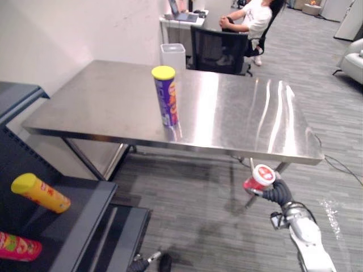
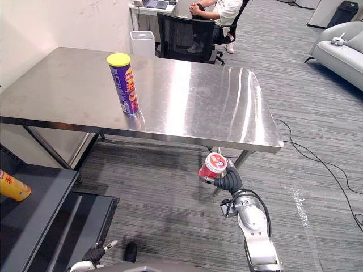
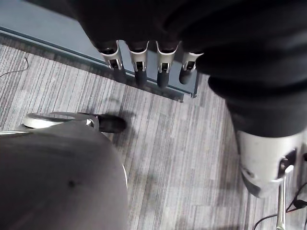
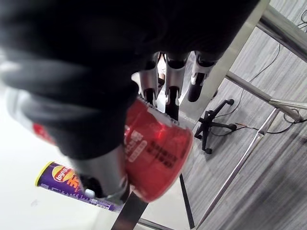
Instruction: Put the gum and the chips on the shelf.
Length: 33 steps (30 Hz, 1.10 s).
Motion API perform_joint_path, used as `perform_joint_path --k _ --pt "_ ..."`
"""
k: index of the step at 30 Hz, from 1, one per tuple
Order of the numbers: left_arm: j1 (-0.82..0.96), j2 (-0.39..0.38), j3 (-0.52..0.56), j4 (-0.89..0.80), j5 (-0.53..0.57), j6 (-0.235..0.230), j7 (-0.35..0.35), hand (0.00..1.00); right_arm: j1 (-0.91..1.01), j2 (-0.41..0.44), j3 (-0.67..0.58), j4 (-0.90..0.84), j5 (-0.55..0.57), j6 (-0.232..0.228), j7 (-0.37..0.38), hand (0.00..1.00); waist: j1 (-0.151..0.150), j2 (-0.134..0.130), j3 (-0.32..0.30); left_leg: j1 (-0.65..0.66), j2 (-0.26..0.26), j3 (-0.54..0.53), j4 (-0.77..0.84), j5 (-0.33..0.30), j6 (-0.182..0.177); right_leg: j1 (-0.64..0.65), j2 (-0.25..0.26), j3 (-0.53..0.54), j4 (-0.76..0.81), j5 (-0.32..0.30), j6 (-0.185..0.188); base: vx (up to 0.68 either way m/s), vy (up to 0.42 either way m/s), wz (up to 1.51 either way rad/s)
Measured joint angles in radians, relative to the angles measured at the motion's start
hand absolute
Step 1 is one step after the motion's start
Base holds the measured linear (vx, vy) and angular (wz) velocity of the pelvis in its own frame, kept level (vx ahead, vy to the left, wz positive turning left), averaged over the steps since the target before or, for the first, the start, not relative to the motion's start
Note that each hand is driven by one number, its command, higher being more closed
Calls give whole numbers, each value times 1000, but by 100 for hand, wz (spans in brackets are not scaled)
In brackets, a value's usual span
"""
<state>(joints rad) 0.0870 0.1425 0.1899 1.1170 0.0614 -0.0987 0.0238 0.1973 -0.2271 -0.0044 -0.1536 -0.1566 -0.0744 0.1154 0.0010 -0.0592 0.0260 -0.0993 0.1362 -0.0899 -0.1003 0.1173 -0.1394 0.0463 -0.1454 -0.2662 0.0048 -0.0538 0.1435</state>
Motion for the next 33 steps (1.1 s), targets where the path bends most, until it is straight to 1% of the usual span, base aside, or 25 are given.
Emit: perform_joint_path --k 9,13,18,23,25,26,27,28,29,30,31,32,33 --pt "2 2 -6 0 0 1 0 0 0 4 -30 -1 -1 3 -3 100 0 1 1 6 0 0 0 -3 0 10 0 -2 1 -3 -1 -2 -3 2" --pt "16 4 -8 -2 0 1 1 0 4 10 -30 -13 0 3 -3 100 -1 2 2 18 1 -2 -1 -9 -7 10 -2 -4 26 -25 -3 1 -4 1" --pt "34 5 -9 -2 0 2 2 0 7 10 -30 -28 0 3 -3 100 1 8 8 19 -2 -28 3 -4 -2 13 -7 -28 65 -46 -1 22 -21 14" --pt "36 8 -8 -5 -3 2 10 0 9 10 -30 -39 3 3 -3 100 29 -4 35 18 -3 -86 4 5 -9 10 -11 -76 139 -100 -9 8 -50 34" --pt "36 12 -8 -8 -7 2 14 0 5 10 -29 -50 6 3 -4 100 38 -15 58 14 -3 -121 4 10 -17 10 -14 -110 181 -135 -15 -26 -75 51" --pt "36 15 -8 -15 -13 2 17 0 0 10 -29 -61 8 3 -7 100 44 -23 79 9 -4 -148 5 13 -18 5 -18 -132 219 -164 -21 -52 -99 60" --pt "36 17 -8 -20 -16 2 22 0 0 10 -28 -72 9 2 -13 100 48 -21 93 -8 -5 -170 8 16 -20 -9 -21 -152 252 -189 -28 -65 -115 72" --pt "25 19 -8 -28 -19 1 34 0 -7 7 -29 -80 9 -1 -26 100 56 -40 111 -43 -11 -181 51 11 -13 -31 -31 -174 304 -219 -37 -84 -99 54" --pt "18 20 -7 -38 -20 2 46 0 -19 2 -27 -79 9 -1 -29 100 71 -42 133 -78 -15 -149 91 -9 33 -62 -41 -179 352 -243 -47 -80 -69 35" --pt "17 21 -7 -44 -20 1 49 0 -27 0 -27 -79 9 -1 -31 100 80 -55 139 -93 -13 -107 107 -20 95 -73 -50 -179 372 -250 -52 -85 -78 24" --pt "19 26 -7 -44 -21 2 53 0 -37 -4 -25 -80 9 0 -35 100 84 -56 147 -111 7 14 111 -65 217 -86 -57 -189 380 -251 -54 -55 -94 28" --pt "21 27 -7 -44 -24 2 54 0 -40 -11 -25 -80 9 -1 -39 100 80 -57 147 -113 25 84 100 -111 228 -89 -60 -199 373 -246 -57 -28 -76 47" --pt "6 33 -9 -44 -51 1 52 0 -53 -28 -34 -82 10 -3 -44 100 72 -83 155 -166 47 194 233 -138 196 -103 -95 -223 380 -240 -62 12 -40 40"
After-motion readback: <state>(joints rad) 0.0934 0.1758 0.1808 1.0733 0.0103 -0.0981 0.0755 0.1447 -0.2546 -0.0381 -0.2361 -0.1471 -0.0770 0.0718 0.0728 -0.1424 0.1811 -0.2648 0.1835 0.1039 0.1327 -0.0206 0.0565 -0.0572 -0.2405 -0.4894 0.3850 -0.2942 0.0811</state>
